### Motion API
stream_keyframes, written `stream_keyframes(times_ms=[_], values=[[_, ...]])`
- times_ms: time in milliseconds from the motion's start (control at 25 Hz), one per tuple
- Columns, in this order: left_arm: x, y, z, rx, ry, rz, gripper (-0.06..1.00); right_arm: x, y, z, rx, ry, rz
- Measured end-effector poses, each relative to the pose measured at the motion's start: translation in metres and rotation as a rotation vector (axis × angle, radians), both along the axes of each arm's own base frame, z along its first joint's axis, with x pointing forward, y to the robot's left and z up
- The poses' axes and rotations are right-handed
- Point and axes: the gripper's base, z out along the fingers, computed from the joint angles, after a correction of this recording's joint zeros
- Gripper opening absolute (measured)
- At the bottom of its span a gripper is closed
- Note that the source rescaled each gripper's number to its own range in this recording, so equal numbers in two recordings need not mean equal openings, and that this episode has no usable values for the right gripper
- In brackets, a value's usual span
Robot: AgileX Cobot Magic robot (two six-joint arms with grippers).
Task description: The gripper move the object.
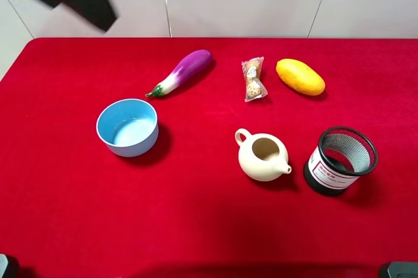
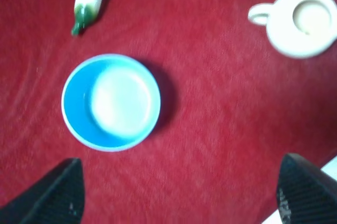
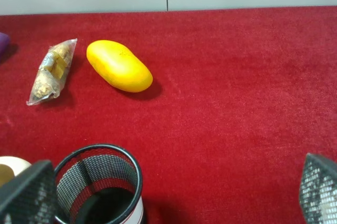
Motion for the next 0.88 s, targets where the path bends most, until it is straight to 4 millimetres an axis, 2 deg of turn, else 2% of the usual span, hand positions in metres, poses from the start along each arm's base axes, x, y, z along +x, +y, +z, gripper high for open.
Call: stream_keyframes(times_ms=[200, 480, 720, 880], values=[[-0.026, 0.025, -0.009, 0.011, -0.015, -0.038, 0.68, 0.0, 0.0, 0.0, 0.0, 0.0, 0.0], [-0.049, 0.046, -0.024, 0.027, -0.016, -0.064, 0.68, 0.0, 0.0, 0.0, 0.0, 0.0, 0.0], [-0.077, 0.074, -0.033, 0.004, -0.062, -0.058, 0.81, 0.0, 0.0, 0.0, 0.0, 0.0, 0.0], [-0.09, 0.097, -0.046, -0.006, -0.084, 0.022, 0.85, 0.0, 0.0, 0.0, 0.0, 0.0, 0.0]])
